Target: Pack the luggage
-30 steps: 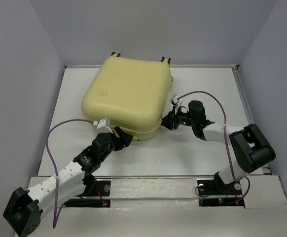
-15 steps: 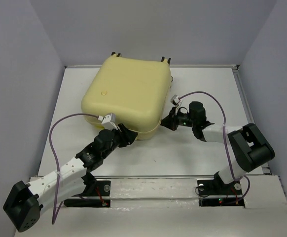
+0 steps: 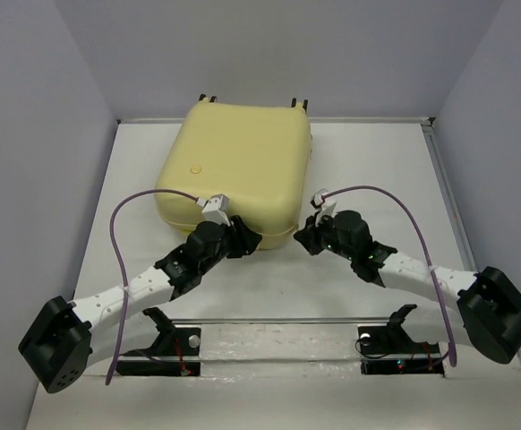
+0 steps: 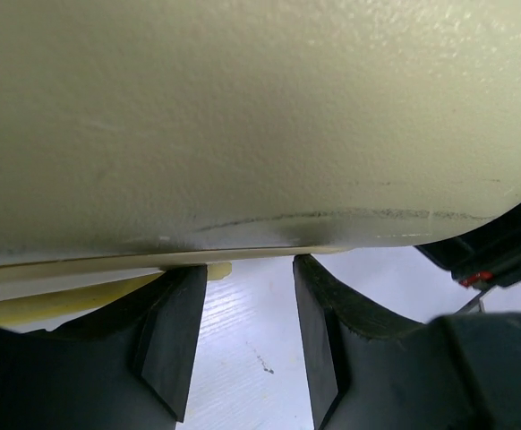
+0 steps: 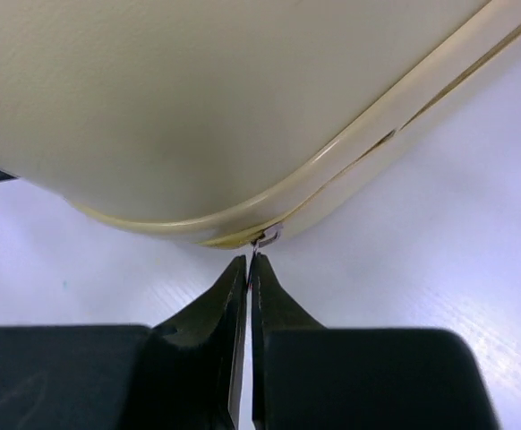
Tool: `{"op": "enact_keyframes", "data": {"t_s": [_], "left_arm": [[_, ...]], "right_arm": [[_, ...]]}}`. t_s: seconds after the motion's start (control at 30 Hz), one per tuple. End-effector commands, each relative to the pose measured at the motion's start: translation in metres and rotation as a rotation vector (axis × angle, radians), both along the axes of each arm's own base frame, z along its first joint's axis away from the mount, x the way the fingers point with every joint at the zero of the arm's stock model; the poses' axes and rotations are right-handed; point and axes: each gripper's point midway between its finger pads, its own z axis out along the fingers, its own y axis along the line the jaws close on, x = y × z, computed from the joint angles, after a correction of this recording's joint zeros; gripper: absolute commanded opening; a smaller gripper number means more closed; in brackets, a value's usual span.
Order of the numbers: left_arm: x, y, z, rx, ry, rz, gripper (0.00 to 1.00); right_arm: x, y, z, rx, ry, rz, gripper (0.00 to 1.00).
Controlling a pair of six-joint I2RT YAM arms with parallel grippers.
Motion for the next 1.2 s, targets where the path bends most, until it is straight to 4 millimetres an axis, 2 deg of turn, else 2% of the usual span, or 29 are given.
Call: {"op": "enact_keyframes", "data": {"t_s": [0.0, 0.03, 0.13, 0.17, 0.23, 0.3, 0.33, 0.4, 0.47, 0.57, 0.6, 0.63, 0.67, 0.8, 0.83, 0.93, 0.97, 1.03, 1.07, 1.1, 1.13, 1.17], "left_arm": [[0.046, -0.009, 0.083, -0.145, -0.217, 0.112, 0.55], [0.048, -0.013, 0.086, -0.15, -0.219, 0.106, 0.55], [0.052, -0.025, 0.09, -0.165, -0.221, 0.075, 0.55], [0.054, -0.027, 0.091, -0.165, -0.221, 0.075, 0.55], [0.057, -0.032, 0.092, -0.16, -0.22, 0.065, 0.55], [0.062, -0.031, 0.093, -0.153, -0.225, 0.085, 0.55], [0.064, -0.031, 0.093, -0.144, -0.228, 0.089, 0.55], [0.067, -0.032, 0.095, -0.146, -0.23, 0.091, 0.55], [0.068, -0.037, 0.097, -0.151, -0.226, 0.081, 0.55], [0.07, -0.046, 0.099, -0.159, -0.224, 0.055, 0.54], [0.071, -0.048, 0.102, -0.161, -0.228, 0.048, 0.54], [0.071, -0.049, 0.103, -0.162, -0.229, 0.048, 0.54], [0.071, -0.049, 0.105, -0.164, -0.231, 0.048, 0.54], [0.071, -0.046, 0.103, -0.155, -0.232, 0.052, 0.54], [0.069, -0.044, 0.102, -0.152, -0.232, 0.053, 0.54], [0.062, -0.032, 0.097, -0.132, -0.225, 0.073, 0.54], [0.058, -0.021, 0.097, -0.124, -0.234, 0.101, 0.54], [0.052, -0.009, 0.087, -0.089, -0.214, 0.121, 0.55], [0.045, 0.0, 0.081, -0.081, -0.209, 0.13, 0.55], [0.043, 0.005, 0.078, -0.075, -0.204, 0.142, 0.55], [0.035, 0.014, 0.067, -0.057, -0.185, 0.149, 0.56], [0.031, 0.019, 0.06, -0.054, -0.17, 0.158, 0.57]], "right_arm": [[-0.09, 0.019, -0.036, -0.104, 0.218, 0.161, 0.07], [-0.11, 0.027, -0.037, -0.119, 0.238, 0.194, 0.07], [-0.135, 0.04, -0.031, -0.107, 0.254, 0.221, 0.07], [-0.133, 0.042, -0.026, -0.09, 0.257, 0.206, 0.07], [-0.144, 0.061, -0.004, -0.034, 0.232, 0.25, 0.07], [-0.152, 0.066, -0.001, -0.06, 0.233, 0.258, 0.07], [-0.161, 0.073, 0.008, -0.06, 0.218, 0.273, 0.07], [-0.169, 0.071, 0.011, -0.055, 0.228, 0.272, 0.07], [-0.17, 0.075, 0.015, -0.033, 0.231, 0.275, 0.07], [-0.178, 0.099, 0.014, -0.022, 0.239, 0.331, 0.07], [-0.175, 0.114, 0.026, 0.011, 0.223, 0.333, 0.07], [-0.17, 0.121, 0.012, -0.026, 0.233, 0.311, 0.07], [-0.162, 0.126, 0.012, -0.029, 0.208, 0.263, 0.07], [-0.147, 0.138, 0.039, 0.082, 0.126, 0.222, 0.07], [-0.146, 0.135, 0.046, 0.093, 0.116, 0.217, 0.07], [-0.134, 0.111, 0.037, 0.043, 0.11, 0.109, 0.07], [-0.114, 0.085, 0.031, 0.02, 0.102, 0.011, 0.07], [-0.097, 0.061, 0.026, 0.03, 0.122, -0.058, 0.07], [-0.093, 0.045, 0.013, 0.015, 0.141, -0.079, 0.07], [-0.085, 0.033, 0.02, 0.044, 0.13, -0.105, 0.07], [-0.062, 0.013, 0.017, 0.038, 0.125, -0.18, 0.07], [-0.056, 0.004, 0.013, 0.028, 0.13, -0.196, 0.08]]}}
